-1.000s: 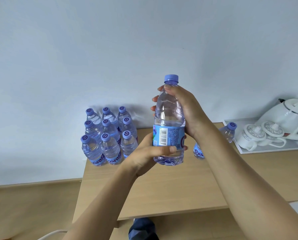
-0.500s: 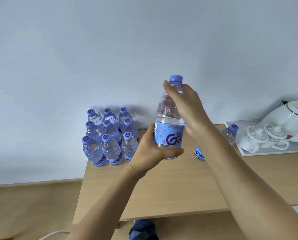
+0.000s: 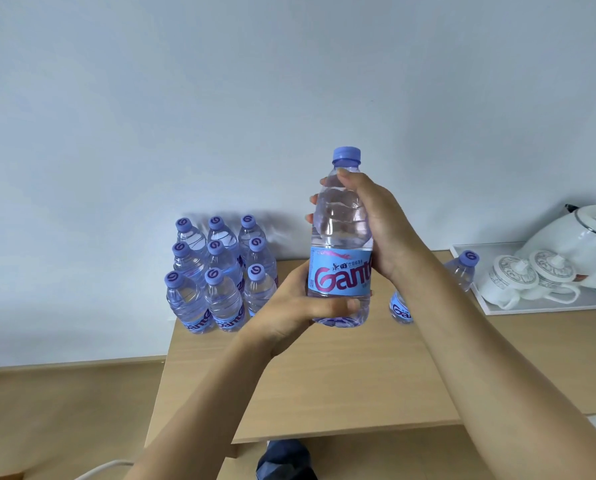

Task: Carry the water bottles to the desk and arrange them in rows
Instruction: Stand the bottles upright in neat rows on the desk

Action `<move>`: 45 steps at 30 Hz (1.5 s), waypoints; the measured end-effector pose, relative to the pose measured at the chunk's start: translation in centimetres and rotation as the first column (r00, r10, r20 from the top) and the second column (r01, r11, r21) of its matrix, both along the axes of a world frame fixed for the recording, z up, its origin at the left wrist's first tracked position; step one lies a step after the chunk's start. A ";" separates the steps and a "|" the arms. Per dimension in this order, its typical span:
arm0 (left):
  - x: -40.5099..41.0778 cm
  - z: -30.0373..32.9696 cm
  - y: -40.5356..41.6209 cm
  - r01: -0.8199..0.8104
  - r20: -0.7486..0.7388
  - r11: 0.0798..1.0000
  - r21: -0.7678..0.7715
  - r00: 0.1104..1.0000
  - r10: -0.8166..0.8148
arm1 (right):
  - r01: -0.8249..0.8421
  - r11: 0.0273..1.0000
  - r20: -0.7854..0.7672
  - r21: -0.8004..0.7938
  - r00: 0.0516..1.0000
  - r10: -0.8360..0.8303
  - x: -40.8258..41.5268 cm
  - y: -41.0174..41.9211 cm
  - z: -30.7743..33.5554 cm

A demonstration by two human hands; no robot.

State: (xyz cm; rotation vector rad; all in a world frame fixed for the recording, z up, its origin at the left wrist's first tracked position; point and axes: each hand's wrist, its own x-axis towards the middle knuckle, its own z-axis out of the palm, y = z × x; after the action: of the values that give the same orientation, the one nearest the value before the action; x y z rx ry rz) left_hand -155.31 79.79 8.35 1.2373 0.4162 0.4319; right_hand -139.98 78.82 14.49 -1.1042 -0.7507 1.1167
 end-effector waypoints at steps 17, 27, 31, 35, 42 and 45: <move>-1.0 0.0 -0.6 -0.216 -0.084 0.962 0.167 0.969 0.232 | 0.032 0.999 0.140 -0.018 0.990 -0.030 -0.5 0.5 0.4; -1.8 -0.7 -1.4 -0.254 -0.108 0.952 0.173 0.955 0.275 | 0.050 0.999 0.142 0.006 0.989 -0.051 -1.7 0.3 -0.7; -2.7 -1.2 -2.1 -0.316 -0.112 0.929 0.192 0.933 0.341 | 0.089 0.996 0.205 -0.018 0.975 -0.083 -3.5 -0.3 -1.0; -4.5 -1.6 -3.2 -0.369 -0.114 0.909 0.191 0.912 0.394 | 0.056 0.996 0.258 -0.067 0.965 -0.037 -5.4 -1.1 -1.3; -9.4 -2.5 -4.5 -0.432 -0.176 0.885 0.177 0.870 0.460 | -0.113 0.986 0.272 -0.123 0.952 0.143 -9.4 -1.5 -2.4; -11.6 -3.0 -4.2 -0.446 -0.208 0.867 0.222 0.847 0.489 | -0.161 0.975 0.285 -0.154 0.937 0.200 -11.2 -1.1 -3.5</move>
State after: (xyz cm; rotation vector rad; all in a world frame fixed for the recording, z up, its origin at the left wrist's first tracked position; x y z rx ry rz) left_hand -166.89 75.54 5.31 1.3565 0.9363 0.7386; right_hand -151.21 77.75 11.02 -1.3539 -1.0472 1.1781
